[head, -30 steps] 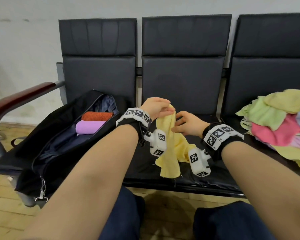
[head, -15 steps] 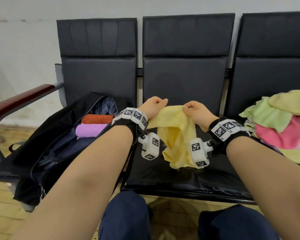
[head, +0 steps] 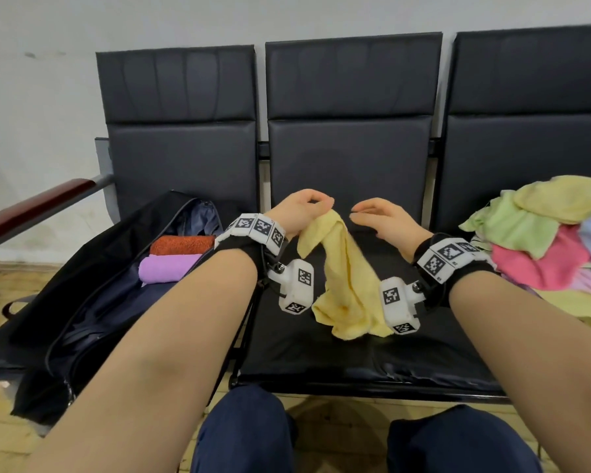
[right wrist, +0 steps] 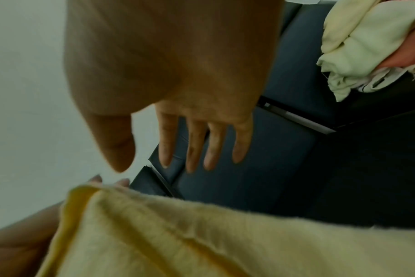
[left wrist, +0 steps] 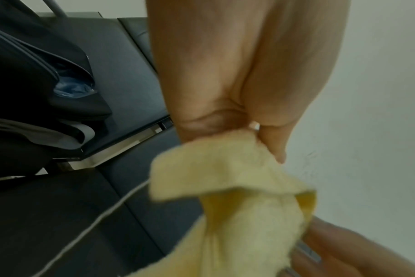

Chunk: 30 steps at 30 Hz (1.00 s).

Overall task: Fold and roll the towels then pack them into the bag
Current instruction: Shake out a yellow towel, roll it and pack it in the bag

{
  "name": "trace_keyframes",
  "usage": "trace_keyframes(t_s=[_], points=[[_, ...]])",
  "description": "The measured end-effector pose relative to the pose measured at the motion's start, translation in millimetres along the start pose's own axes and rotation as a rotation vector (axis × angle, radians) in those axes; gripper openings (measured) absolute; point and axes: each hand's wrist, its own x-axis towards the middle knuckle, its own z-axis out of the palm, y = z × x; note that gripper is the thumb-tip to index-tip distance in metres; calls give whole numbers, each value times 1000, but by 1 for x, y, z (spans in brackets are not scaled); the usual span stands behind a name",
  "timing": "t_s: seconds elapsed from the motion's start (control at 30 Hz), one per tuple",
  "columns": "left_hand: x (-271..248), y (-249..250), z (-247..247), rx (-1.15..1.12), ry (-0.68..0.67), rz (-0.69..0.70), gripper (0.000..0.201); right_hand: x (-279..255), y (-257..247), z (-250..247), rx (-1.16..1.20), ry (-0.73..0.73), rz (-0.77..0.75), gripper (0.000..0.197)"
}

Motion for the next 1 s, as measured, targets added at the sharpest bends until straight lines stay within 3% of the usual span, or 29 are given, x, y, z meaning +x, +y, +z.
trace_keyframes(t_s=[0.17, 0.33, 0.43, 0.5, 0.57, 0.67, 0.83, 0.9, 1.0], points=[[4, 10, 13, -50, 148, 12, 28, -8, -8, 4, 35, -216, -19, 36], [4, 11, 12, 50, 136, -8, 31, -8, -5, 0, 59, -103, -103, 21], [-4, 17, 11, -31, 32, -25, 38, -8, -7, -4, 9, -59, -133, 1], [-10, 20, 11, -113, -121, -36, 30, -3, -5, -9, 67, 43, -93, 11], [-12, 18, 11, -71, -251, -60, 40, 5, -2, -17, 142, 207, -19, 16], [-8, 14, 16, 96, -317, -62, 46, 6, -1, -29, 165, 371, 34, 18], [2, 10, 15, 177, -15, 69, 14, -3, -3, -44, 204, 442, 40, 14], [4, 9, 12, 246, 114, 130, 19, -7, -2, -47, 264, 397, 68, 8], [5, 10, 7, 240, 187, 157, 24, -12, 0, -45, 306, 248, 125, 26]])
